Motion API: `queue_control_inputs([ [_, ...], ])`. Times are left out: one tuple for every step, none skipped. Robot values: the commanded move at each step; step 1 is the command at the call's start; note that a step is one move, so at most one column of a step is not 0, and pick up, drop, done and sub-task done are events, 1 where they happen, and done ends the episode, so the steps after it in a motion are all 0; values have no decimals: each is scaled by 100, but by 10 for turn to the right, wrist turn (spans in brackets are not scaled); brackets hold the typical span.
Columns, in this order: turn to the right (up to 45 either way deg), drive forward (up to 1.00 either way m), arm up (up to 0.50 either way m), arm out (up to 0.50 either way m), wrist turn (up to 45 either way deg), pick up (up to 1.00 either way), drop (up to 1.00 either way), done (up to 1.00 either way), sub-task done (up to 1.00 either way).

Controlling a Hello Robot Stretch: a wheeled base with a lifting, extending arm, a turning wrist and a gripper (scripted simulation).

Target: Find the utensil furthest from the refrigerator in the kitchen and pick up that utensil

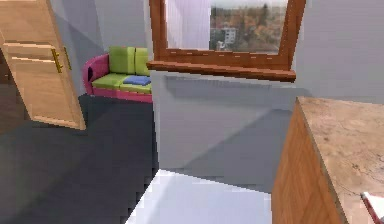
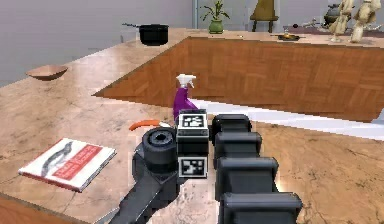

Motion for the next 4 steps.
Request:
queue_control_inputs([
  [0, 0, 0, 0, 450, 0, 0, 0, 0],
  [0, 0, 0, 0, 450, 0, 0, 0, 0],
  [0, 0, 0, 0, 300, 0, 0, 0, 0],
  [0, 0, -16, 0, 0, 0, 0, 0, 0],
])
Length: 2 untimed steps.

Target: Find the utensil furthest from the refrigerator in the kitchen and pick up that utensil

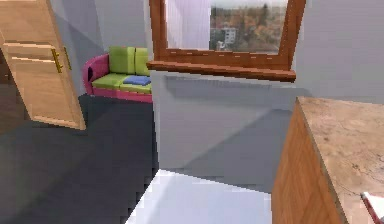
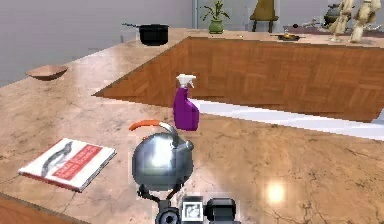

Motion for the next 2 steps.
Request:
queue_control_inputs([
  [0, 0, 0, 0, 0, 100, 0, 0, 0],
  [0, 0, 10, 0, 0, 0, 0, 0, 0],
])
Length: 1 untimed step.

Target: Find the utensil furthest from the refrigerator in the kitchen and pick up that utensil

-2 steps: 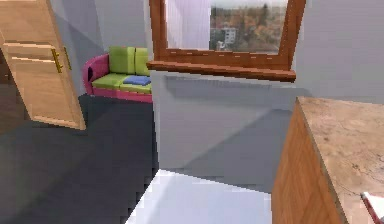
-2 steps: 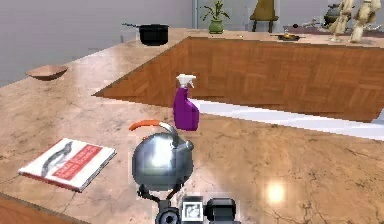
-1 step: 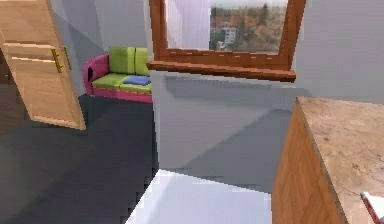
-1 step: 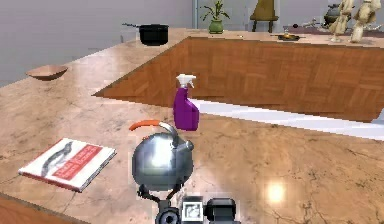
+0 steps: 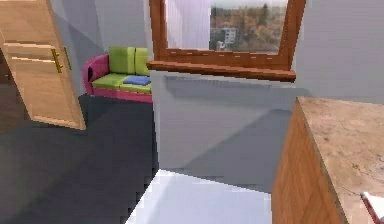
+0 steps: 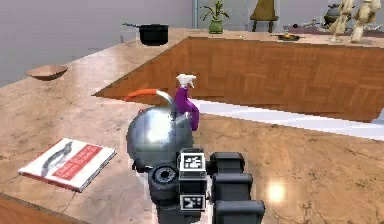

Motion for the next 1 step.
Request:
queue_control_inputs([
  [0, 0, 0, 0, 0, 0, 0, 100, 0],
])
